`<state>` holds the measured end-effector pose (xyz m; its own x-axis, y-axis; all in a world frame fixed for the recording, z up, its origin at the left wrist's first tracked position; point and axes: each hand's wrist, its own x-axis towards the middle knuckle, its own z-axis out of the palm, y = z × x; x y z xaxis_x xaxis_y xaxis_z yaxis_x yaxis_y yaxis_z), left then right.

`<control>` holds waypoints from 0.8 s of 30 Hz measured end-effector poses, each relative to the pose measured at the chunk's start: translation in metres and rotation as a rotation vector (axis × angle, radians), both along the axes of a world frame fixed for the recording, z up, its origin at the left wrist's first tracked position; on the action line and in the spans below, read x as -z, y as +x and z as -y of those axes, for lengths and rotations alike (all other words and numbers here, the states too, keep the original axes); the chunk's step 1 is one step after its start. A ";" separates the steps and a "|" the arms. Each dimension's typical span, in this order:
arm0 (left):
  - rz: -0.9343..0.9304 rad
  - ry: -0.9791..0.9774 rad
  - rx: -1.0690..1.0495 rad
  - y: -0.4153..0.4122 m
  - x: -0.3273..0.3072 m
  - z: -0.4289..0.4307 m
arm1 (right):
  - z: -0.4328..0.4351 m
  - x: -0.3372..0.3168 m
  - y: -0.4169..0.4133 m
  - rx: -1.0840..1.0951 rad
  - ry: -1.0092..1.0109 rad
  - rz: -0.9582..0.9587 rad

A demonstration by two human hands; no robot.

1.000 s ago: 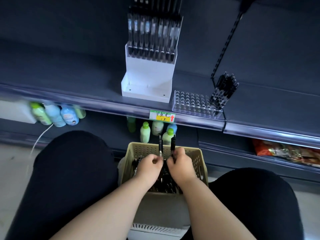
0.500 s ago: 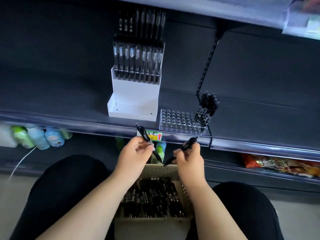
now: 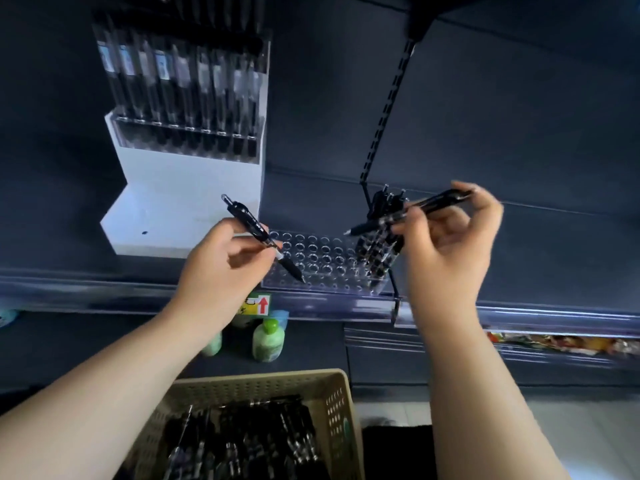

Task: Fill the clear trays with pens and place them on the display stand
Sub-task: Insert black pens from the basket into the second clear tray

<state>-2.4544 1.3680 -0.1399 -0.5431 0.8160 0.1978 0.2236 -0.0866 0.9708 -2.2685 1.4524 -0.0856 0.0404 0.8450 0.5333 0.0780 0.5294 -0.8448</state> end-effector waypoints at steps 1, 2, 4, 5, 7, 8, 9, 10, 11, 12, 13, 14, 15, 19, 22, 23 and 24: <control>0.004 0.021 0.027 -0.002 0.000 -0.008 | -0.009 -0.006 0.003 0.005 0.036 -0.010; 0.005 0.042 0.061 -0.003 -0.001 -0.014 | -0.018 -0.012 0.005 0.014 0.058 0.001; -0.010 0.079 0.130 -0.006 -0.002 -0.026 | -0.035 -0.024 0.008 0.043 0.053 0.085; -0.017 0.093 0.152 -0.007 -0.003 -0.031 | -0.044 -0.030 0.008 0.059 0.042 0.151; -0.020 0.108 0.165 -0.010 -0.003 -0.041 | -0.057 -0.041 0.006 0.074 0.035 0.295; -0.018 0.109 0.162 -0.011 -0.002 -0.045 | -0.061 -0.044 0.006 0.068 0.033 0.345; -0.003 0.109 0.161 -0.012 -0.001 -0.048 | -0.063 -0.045 0.005 0.054 0.022 0.385; 0.028 0.115 0.159 -0.012 0.001 -0.050 | -0.064 -0.045 0.006 0.038 0.008 0.425; 0.069 0.126 0.160 -0.012 0.003 -0.051 | -0.063 -0.043 0.007 0.021 -0.006 0.466; 0.107 0.136 0.163 -0.011 0.005 -0.051 | -0.062 -0.041 0.009 0.009 -0.015 0.507; 0.135 0.141 0.168 -0.010 0.007 -0.050 | -0.061 -0.039 0.010 0.002 -0.016 0.541; 0.157 0.142 0.181 -0.008 0.008 -0.049 | -0.060 -0.037 0.011 -0.002 -0.014 0.567; 0.169 0.134 0.197 -0.007 0.009 -0.048 | -0.059 -0.036 0.012 -0.005 -0.012 0.580; 0.143 0.087 0.248 -0.002 0.011 -0.044 | -0.056 -0.035 0.013 0.000 0.004 0.619; 0.177 0.105 0.235 0.001 0.009 -0.043 | -0.053 -0.033 0.012 -0.004 0.029 0.668; 0.185 0.110 0.231 0.002 0.008 -0.043 | -0.052 -0.033 0.012 -0.002 0.039 0.687; 0.193 0.115 0.226 0.002 0.007 -0.042 | -0.052 -0.032 0.011 0.001 0.045 0.701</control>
<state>-2.4520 1.4101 -0.1470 -0.3869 0.8986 0.2070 -0.0016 -0.2251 0.9743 -2.2572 1.5046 -0.0532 -0.3252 0.8214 0.4685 0.5969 0.5626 -0.5720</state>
